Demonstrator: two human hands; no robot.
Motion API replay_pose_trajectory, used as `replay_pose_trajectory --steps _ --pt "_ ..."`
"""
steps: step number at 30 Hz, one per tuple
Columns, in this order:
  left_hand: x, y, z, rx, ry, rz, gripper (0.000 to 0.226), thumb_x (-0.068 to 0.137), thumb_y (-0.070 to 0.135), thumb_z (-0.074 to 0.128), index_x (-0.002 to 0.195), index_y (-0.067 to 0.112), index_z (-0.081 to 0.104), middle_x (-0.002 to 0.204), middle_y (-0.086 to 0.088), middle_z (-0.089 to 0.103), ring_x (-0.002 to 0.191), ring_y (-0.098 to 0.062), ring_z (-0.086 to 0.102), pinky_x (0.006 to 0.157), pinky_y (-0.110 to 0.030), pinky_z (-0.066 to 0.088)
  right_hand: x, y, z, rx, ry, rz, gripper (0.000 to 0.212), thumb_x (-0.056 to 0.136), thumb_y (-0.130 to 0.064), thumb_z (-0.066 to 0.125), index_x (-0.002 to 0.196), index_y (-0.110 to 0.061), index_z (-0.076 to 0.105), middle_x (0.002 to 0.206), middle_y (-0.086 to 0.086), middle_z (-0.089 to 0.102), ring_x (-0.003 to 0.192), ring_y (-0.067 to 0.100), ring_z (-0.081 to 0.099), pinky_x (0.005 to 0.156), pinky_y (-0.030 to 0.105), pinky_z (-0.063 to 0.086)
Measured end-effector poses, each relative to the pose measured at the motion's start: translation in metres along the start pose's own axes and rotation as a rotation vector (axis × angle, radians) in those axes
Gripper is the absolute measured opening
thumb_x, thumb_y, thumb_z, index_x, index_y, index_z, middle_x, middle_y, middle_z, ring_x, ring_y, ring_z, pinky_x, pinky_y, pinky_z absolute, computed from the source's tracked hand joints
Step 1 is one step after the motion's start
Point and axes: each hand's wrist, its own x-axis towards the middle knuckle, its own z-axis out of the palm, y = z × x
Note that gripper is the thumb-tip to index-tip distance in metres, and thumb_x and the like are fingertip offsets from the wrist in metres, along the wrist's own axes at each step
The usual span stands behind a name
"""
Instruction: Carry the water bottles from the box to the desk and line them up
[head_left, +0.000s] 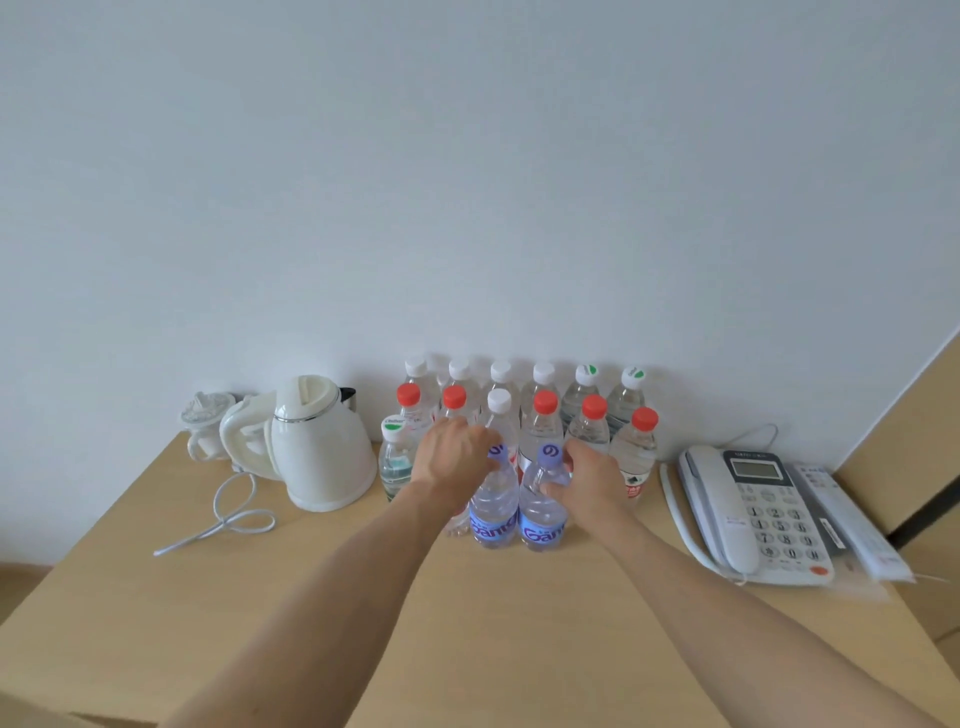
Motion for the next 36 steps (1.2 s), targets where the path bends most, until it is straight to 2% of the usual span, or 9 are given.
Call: replay_pose_trajectory --steps 6,15,21,23,25,27,32,34,36 --pt "0.005 0.000 0.003 -0.020 -0.011 -0.026 0.024 0.094 0.039 0.067 0.114 0.029 0.074 0.099 -0.004 0.074 0.095 -0.026 0.066 0.077 -0.032 0.051 0.000 0.001 -0.002 -0.001 -0.014 -0.009 0.032 0.078 -0.014 0.082 0.102 -0.011 0.062 0.099 0.001 0.065 0.093 0.022 0.061 0.078 0.028 0.044" --pt "0.007 0.002 0.002 -0.144 -0.031 -0.090 0.028 0.088 0.039 0.074 0.116 0.033 0.074 0.102 -0.002 0.075 0.097 -0.026 0.068 0.077 -0.033 0.051 -0.006 0.006 0.000 0.040 0.024 -0.011 0.034 0.078 -0.016 0.082 0.104 -0.011 0.062 0.096 -0.005 0.062 0.083 0.017 0.055 0.072 0.025 0.037" --pt "0.001 0.003 -0.001 -0.165 0.005 -0.091 0.029 0.088 0.036 0.074 0.117 0.033 0.074 0.100 -0.005 0.075 0.095 -0.028 0.067 0.075 -0.033 0.049 -0.007 0.004 0.002 0.004 0.037 0.015 0.032 0.081 -0.020 0.080 0.105 -0.010 0.061 0.099 0.001 0.065 0.088 0.022 0.059 0.073 0.031 0.044" --pt "-0.001 0.002 -0.001 -0.160 0.013 -0.081 0.028 0.089 0.036 0.073 0.118 0.034 0.074 0.100 -0.005 0.074 0.096 -0.029 0.067 0.076 -0.033 0.049 -0.010 0.001 0.001 -0.042 0.043 0.004 0.035 0.082 -0.021 0.079 0.110 -0.010 0.061 0.105 0.004 0.066 0.096 0.026 0.061 0.080 0.035 0.049" --pt "-0.004 0.000 0.001 -0.159 0.017 -0.058 0.030 0.091 0.036 0.070 0.121 0.035 0.072 0.103 -0.007 0.070 0.098 -0.029 0.064 0.078 -0.033 0.047 -0.015 -0.002 0.001 -0.051 0.082 -0.050 0.044 0.083 -0.018 0.077 0.122 -0.010 0.059 0.116 0.007 0.065 0.107 0.028 0.060 0.087 0.041 0.050" --pt "-0.008 -0.004 0.004 -0.154 0.013 -0.033 0.033 0.093 0.035 0.069 0.126 0.037 0.069 0.105 -0.008 0.065 0.101 -0.031 0.061 0.080 -0.033 0.045 -0.021 -0.005 0.002 -0.073 0.127 -0.123 0.050 0.084 -0.013 0.075 0.131 -0.012 0.056 0.123 0.008 0.062 0.111 0.030 0.059 0.088 0.043 0.050" --pt "-0.011 -0.004 0.004 -0.136 0.003 -0.011 0.031 0.095 0.037 0.066 0.126 0.037 0.069 0.102 -0.009 0.060 0.099 -0.032 0.060 0.080 -0.032 0.040 -0.030 -0.009 0.003 -0.123 0.134 -0.180 0.055 0.084 0.005 0.064 0.136 -0.012 0.057 0.131 0.006 0.060 0.117 0.029 0.059 0.093 0.037 0.048" --pt "-0.010 -0.003 0.002 -0.138 -0.003 -0.012 0.030 0.095 0.031 0.065 0.125 0.036 0.070 0.102 -0.009 0.060 0.098 -0.032 0.060 0.078 -0.032 0.039 -0.032 -0.009 0.002 -0.145 0.123 -0.163 0.061 0.083 0.008 0.060 0.140 -0.015 0.055 0.132 0.006 0.059 0.117 0.028 0.059 0.093 0.035 0.048" --pt "-0.010 -0.004 0.003 -0.138 -0.007 -0.005 0.037 0.096 0.016 0.060 0.127 0.035 0.069 0.102 -0.010 0.060 0.098 -0.034 0.059 0.076 -0.032 0.037 -0.035 -0.008 0.001 -0.168 0.108 -0.141 0.067 0.083 0.010 0.058 0.142 -0.020 0.053 0.130 0.007 0.059 0.115 0.029 0.059 0.089 0.036 0.048"
